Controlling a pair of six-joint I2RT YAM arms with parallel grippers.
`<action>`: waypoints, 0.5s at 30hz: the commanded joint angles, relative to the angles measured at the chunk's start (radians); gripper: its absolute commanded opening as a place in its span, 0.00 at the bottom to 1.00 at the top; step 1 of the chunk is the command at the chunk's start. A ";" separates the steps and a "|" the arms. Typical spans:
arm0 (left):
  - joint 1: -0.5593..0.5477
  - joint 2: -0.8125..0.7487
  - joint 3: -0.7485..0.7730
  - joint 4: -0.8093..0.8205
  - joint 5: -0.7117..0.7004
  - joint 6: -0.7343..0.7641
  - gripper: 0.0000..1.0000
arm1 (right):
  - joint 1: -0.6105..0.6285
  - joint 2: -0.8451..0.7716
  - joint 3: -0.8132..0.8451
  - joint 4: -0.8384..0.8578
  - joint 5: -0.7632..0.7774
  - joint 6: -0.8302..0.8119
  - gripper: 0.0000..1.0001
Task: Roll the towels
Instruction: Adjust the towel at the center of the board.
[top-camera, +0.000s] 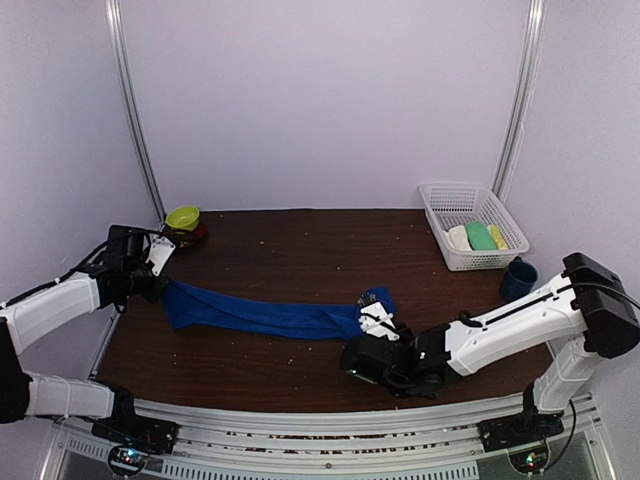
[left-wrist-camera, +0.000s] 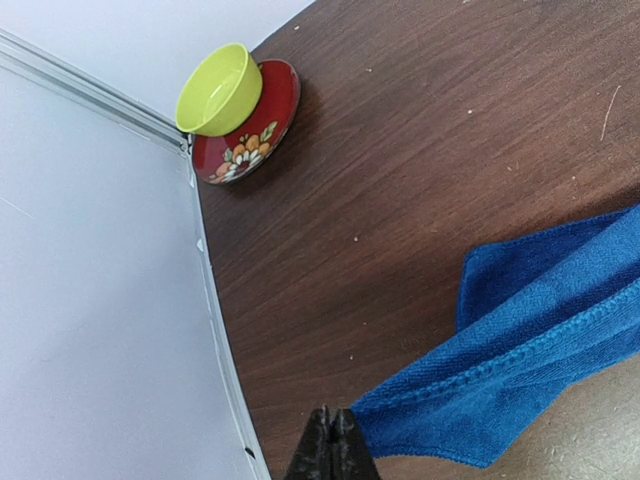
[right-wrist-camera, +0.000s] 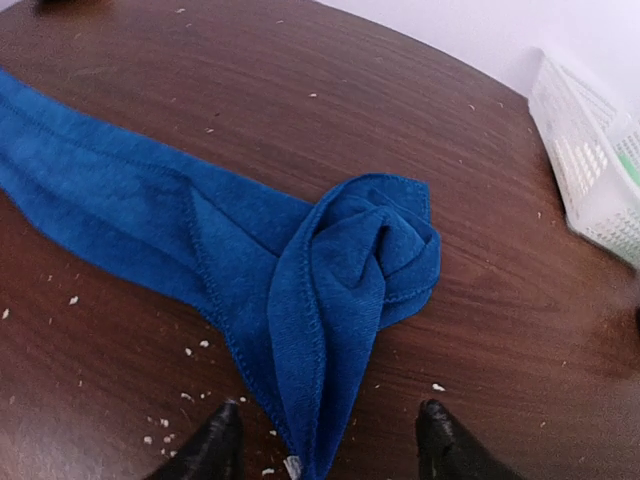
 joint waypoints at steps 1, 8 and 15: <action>0.008 0.000 -0.008 0.037 -0.004 -0.007 0.00 | 0.002 -0.118 0.040 -0.007 -0.140 -0.234 0.65; 0.008 0.008 0.002 0.016 0.034 0.000 0.00 | 0.003 -0.126 0.261 -0.258 -0.239 -0.681 1.00; 0.008 0.025 0.009 -0.012 0.076 0.011 0.00 | 0.023 0.005 0.296 -0.444 -0.038 -1.093 1.00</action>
